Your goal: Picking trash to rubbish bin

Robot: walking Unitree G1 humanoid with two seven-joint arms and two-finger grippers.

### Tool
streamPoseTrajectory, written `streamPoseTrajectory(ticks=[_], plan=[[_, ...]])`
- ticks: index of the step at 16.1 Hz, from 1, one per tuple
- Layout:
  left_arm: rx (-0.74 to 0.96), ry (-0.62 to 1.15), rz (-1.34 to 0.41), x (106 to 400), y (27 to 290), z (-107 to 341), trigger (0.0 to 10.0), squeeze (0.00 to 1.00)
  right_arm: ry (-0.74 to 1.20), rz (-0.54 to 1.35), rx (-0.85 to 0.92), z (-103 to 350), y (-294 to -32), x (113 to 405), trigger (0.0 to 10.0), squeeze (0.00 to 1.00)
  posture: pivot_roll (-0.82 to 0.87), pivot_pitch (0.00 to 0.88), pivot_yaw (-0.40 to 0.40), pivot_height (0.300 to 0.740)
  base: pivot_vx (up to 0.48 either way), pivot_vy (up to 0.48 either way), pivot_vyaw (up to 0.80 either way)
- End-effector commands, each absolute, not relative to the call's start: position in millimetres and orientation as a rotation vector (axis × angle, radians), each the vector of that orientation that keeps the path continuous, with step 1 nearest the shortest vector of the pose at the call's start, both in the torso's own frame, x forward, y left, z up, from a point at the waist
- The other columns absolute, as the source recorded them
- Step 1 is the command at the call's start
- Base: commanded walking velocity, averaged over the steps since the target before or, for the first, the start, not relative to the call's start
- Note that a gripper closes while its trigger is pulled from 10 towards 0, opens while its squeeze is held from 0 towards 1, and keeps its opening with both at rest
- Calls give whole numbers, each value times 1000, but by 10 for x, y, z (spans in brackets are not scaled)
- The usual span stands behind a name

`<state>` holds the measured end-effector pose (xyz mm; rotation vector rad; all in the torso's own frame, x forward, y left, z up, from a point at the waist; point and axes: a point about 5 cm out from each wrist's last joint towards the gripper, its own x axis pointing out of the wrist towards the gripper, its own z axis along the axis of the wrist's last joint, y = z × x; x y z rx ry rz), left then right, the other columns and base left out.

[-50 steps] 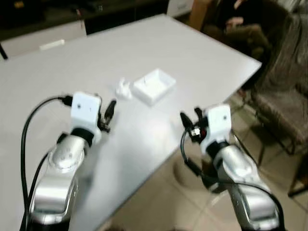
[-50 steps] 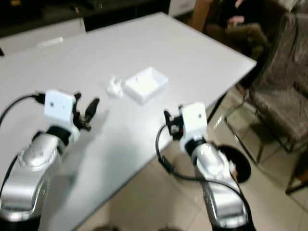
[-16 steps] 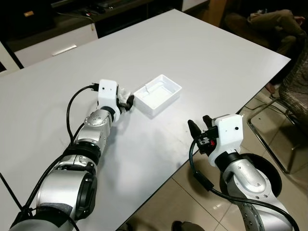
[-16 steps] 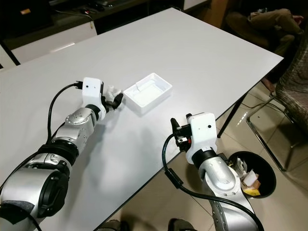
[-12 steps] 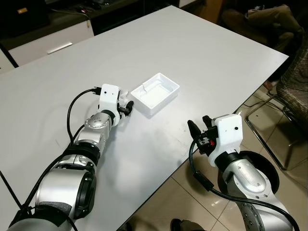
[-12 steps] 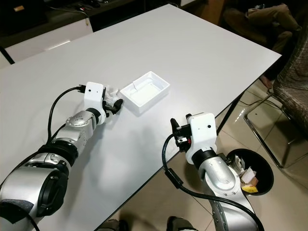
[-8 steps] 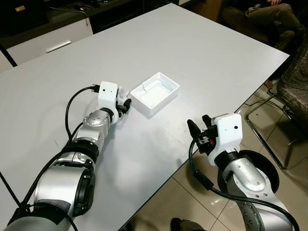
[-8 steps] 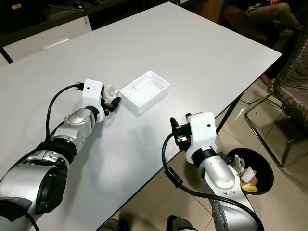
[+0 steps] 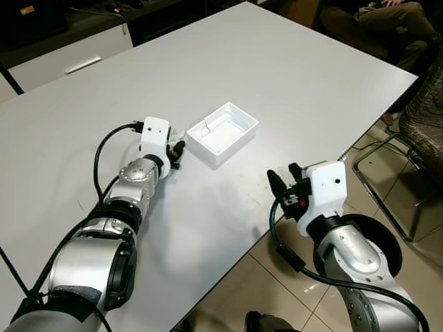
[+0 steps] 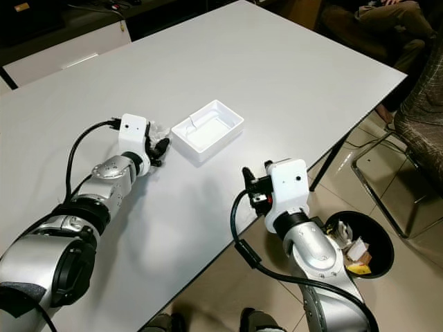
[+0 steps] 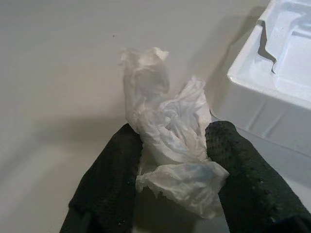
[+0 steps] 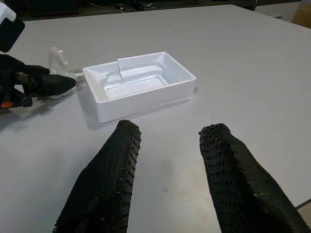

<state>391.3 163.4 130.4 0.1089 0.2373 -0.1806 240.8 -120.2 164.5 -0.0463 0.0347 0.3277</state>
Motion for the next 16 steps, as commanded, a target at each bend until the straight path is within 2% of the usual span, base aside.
streamPoseTrajectory(ticks=[1,3,5,7,16], plan=[[129,234,-192,3938,1636,1356,0,0,47,351,-13,1633,-1177,2394,10000,0,-114,163,19,740,0,0,0],[131,233,-191,3938,1652,1357,0,0,41,422,34,1662,-1121,2364,10000,0,-113,162,19,740,0,0,0],[129,230,-188,3940,1670,1368,0,0,68,619,113,1680,-977,2251,10000,0,-111,161,17,740,0,0,0],[127,227,-187,3943,1680,1376,0,0,107,721,97,1653,-902,2170,10000,0,-109,160,15,740,0,0,0],[99,208,-201,3943,1692,1397,0,0,138,720,41,1583,-905,2184,10000,0,-93,148,17,740,0,0,0]])
